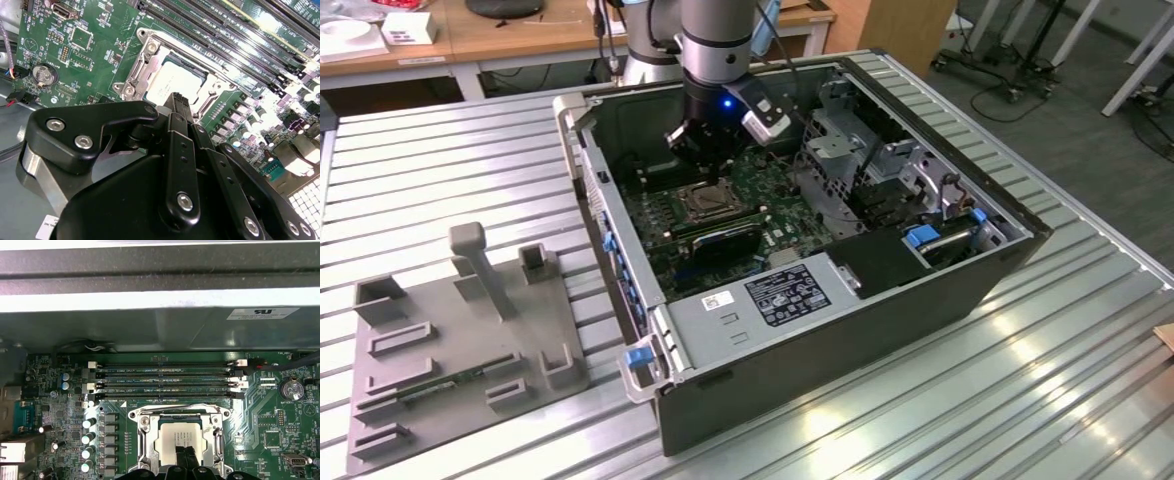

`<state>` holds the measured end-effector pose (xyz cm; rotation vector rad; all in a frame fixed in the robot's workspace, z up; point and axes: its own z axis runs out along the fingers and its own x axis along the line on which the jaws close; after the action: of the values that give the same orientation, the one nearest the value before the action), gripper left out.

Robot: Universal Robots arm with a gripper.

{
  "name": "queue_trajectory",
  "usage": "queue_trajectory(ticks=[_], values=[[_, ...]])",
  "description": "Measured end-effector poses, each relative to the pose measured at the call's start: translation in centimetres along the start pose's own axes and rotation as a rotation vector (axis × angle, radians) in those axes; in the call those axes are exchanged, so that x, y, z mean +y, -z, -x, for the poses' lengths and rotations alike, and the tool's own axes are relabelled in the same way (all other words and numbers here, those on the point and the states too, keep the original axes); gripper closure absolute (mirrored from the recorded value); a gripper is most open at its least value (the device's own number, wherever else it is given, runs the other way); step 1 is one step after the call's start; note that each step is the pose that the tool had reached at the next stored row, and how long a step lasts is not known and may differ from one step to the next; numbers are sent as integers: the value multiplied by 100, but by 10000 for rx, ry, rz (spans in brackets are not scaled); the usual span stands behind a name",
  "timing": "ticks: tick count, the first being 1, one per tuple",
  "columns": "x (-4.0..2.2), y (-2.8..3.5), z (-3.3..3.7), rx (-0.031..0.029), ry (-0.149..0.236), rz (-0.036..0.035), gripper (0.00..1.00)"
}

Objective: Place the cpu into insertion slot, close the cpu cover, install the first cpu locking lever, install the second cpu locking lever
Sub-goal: 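Install the second cpu locking lever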

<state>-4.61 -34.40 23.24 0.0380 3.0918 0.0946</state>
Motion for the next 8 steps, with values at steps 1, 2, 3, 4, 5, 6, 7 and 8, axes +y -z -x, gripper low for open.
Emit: queue_trajectory(ticks=[1,2,3,4,5,6,7,8], values=[[0,0,0,0,0,-1,90],[0,1,0,0,0,0,90],[0,4,0,2,0,-3,90],[0,10,0,3,0,-6,90],[0,12,0,1,-1,-2,90],[1,17,1,1,0,-3,90],[1,25,1,1,0,-7,90],[2,33,2,1,1,-11,90]])
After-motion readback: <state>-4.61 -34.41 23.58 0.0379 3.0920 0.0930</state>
